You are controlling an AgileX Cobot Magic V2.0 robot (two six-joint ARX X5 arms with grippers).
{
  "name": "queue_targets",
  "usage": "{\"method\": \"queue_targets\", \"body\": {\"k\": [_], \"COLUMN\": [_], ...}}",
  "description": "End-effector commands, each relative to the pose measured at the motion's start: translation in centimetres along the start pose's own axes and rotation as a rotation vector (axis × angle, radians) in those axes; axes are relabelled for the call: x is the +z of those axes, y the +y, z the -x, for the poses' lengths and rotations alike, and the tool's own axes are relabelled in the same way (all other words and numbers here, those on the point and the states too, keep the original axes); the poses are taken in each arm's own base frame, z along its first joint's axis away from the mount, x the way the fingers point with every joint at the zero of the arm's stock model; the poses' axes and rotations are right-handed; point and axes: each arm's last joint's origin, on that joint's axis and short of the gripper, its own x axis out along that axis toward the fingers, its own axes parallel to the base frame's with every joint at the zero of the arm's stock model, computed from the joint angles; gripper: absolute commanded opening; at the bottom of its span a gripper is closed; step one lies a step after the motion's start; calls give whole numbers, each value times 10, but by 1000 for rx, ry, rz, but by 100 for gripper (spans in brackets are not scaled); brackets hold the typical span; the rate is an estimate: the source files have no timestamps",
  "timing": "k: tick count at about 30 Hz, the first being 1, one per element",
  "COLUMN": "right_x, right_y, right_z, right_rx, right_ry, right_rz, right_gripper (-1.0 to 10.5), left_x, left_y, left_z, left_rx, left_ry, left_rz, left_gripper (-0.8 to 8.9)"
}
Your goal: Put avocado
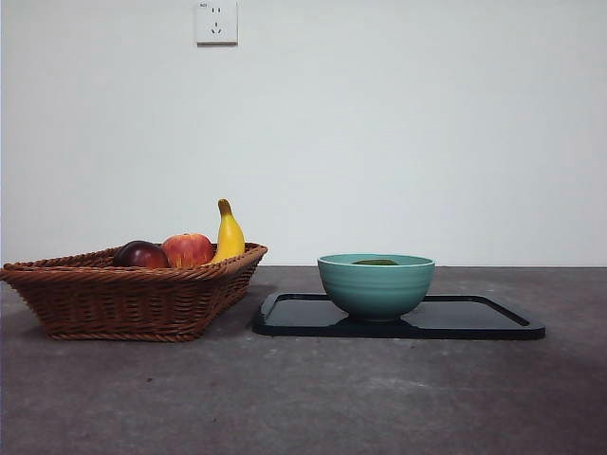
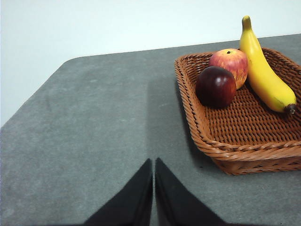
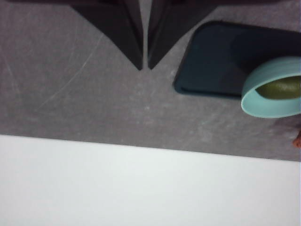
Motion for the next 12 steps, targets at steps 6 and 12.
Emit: {"method": "queue_targets", "body": {"k": [6, 12], "right_x": [-22, -25], "right_y": [0, -1], "right_z": [-3, -3], "right_rx": [-8, -41], "right_ry": [71, 109], "right_rz": [-86, -98], "right_gripper": [8, 8], "left_x": [-8, -8], "left_y": [-1, -1], "left_z": [-2, -2], "left_rx": [0, 1], "left_ry": [28, 28], "left_rz": [-3, -3], "left_gripper": [8, 8]}}
